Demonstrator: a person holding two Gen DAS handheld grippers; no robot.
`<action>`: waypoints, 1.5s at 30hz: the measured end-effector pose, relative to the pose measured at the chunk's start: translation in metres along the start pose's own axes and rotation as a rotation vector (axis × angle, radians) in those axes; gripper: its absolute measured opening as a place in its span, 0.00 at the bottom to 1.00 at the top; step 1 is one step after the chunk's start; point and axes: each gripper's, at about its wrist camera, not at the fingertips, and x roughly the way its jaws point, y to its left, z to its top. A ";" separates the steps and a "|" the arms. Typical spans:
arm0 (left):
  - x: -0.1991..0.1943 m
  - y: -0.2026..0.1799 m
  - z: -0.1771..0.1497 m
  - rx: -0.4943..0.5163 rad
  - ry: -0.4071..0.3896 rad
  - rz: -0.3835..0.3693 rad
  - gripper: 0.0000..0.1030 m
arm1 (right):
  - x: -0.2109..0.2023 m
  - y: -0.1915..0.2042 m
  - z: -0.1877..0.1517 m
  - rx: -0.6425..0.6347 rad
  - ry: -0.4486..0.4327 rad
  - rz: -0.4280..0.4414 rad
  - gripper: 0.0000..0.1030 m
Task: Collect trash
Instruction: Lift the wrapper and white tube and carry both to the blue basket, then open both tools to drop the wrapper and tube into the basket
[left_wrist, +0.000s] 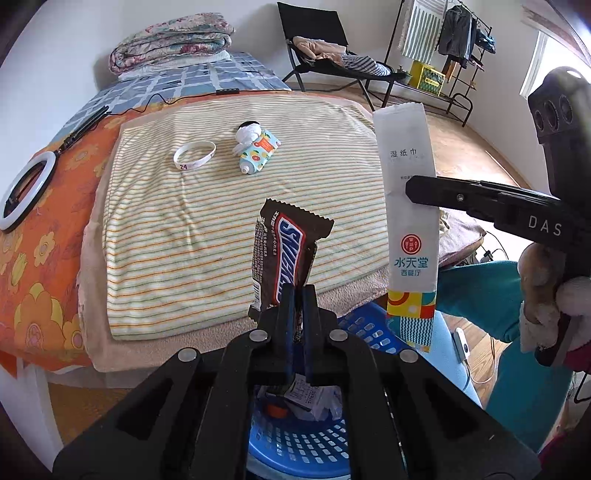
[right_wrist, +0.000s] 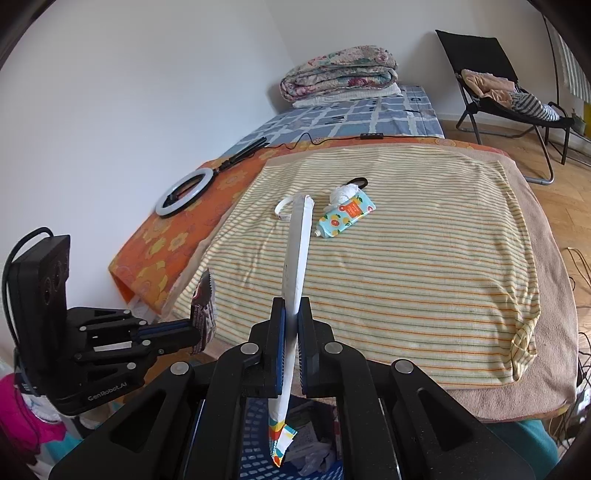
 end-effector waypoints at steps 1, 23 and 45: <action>0.001 -0.002 -0.005 0.000 0.007 0.000 0.02 | 0.000 0.000 -0.004 0.003 0.004 0.000 0.04; 0.045 -0.020 -0.073 -0.006 0.165 -0.013 0.02 | 0.024 0.004 -0.090 -0.023 0.153 -0.052 0.04; 0.060 -0.014 -0.083 -0.030 0.220 0.011 0.44 | 0.042 -0.014 -0.110 0.034 0.254 -0.097 0.17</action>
